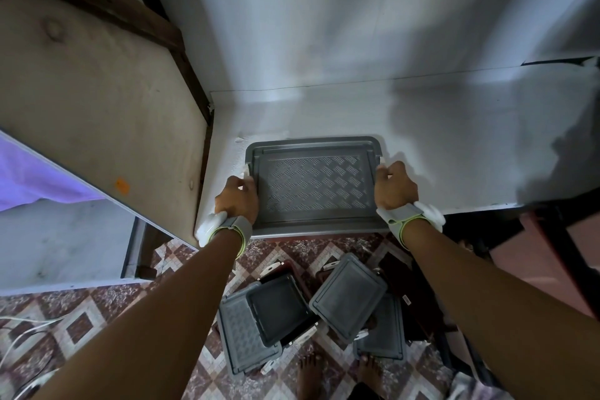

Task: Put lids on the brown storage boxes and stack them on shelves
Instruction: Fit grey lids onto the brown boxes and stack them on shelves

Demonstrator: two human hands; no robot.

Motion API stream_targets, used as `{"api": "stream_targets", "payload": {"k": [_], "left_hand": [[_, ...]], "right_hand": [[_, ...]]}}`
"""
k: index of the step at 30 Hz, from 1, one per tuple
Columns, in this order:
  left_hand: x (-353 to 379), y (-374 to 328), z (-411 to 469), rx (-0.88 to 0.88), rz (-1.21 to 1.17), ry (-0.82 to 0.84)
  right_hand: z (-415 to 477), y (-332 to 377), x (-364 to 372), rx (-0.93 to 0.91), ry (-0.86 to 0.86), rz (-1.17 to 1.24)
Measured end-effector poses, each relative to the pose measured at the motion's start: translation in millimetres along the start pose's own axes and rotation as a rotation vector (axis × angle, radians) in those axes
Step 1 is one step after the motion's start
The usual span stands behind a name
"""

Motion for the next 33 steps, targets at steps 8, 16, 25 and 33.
{"api": "stream_targets", "payload": {"k": [8, 16, 25, 33], "left_hand": [[8, 4, 10, -0.073, -0.141, 0.071], [9, 6, 13, -0.034, -0.067, 0.086], [8, 1, 11, 0.034, -0.010, 0.244], [-7, 12, -30, -0.129, -0.535, 0.428]], "right_hand": [[9, -1, 7, 0.024, 0.069, 0.039], [1, -11, 4, 0.147, 0.139, 0.036], [-34, -28, -2, 0.212, 0.238, 0.027], [-53, -40, -53, 0.176, 0.176, 0.096]]}}
Point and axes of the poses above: each hand's wrist, its own z-axis towards the middle knuckle, its own x-axis out of the palm, y = z × x, the point moved 7 cm from there along z, towards the middle knuckle, and after that the axes turned 1 degree about -z, right-handed, at the moved point
